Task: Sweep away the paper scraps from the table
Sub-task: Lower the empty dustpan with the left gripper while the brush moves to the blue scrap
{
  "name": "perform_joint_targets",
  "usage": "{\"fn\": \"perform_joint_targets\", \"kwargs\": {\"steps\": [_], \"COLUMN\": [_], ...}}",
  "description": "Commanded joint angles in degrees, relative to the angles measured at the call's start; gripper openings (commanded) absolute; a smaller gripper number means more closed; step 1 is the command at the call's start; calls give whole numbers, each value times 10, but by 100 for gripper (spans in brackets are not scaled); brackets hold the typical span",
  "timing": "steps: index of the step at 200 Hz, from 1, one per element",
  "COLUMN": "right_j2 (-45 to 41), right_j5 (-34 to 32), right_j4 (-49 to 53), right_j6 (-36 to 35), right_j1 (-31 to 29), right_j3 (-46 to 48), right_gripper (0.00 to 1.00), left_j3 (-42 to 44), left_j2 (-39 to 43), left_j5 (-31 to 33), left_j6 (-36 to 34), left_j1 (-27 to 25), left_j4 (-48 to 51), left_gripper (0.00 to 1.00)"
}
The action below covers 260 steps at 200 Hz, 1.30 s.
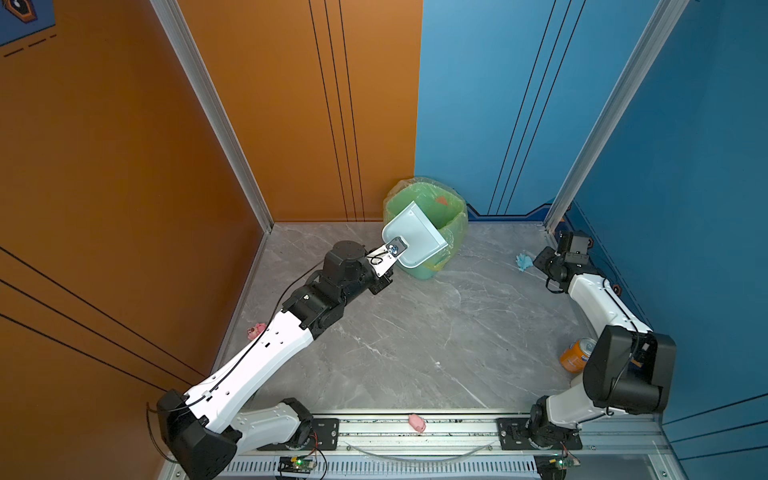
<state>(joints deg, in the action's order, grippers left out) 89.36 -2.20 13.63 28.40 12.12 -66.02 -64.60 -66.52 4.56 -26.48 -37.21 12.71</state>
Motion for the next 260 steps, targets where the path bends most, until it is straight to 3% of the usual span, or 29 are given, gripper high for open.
{"fn": "perform_joint_targets", "kwargs": {"steps": [1,52,111,217,260], "right_j2": [29,114,194,235,221], "right_j5": [-7,-12,-32,-29,-19], "right_j4": [-22,-6,35,61,63], "right_j6": [2,-12,-38,-48,-45], "right_j1": [7,7,2,-30,-59], "right_j3": [-33,-96,-175,-165,-127], "right_gripper": [0,0,0,0,0], "left_j3": [28,135,207,224,202], "left_j2": [27,67,54,-68,-118], "left_j5": [31,-22,-7,-55,-46], "left_j6": [48,106,154,215,221], "left_j1": [-1,-21,-39,-48,-52], "left_j4": [-6,-9,-34,-50,-28], "left_gripper": [0,0,0,0,0]}}
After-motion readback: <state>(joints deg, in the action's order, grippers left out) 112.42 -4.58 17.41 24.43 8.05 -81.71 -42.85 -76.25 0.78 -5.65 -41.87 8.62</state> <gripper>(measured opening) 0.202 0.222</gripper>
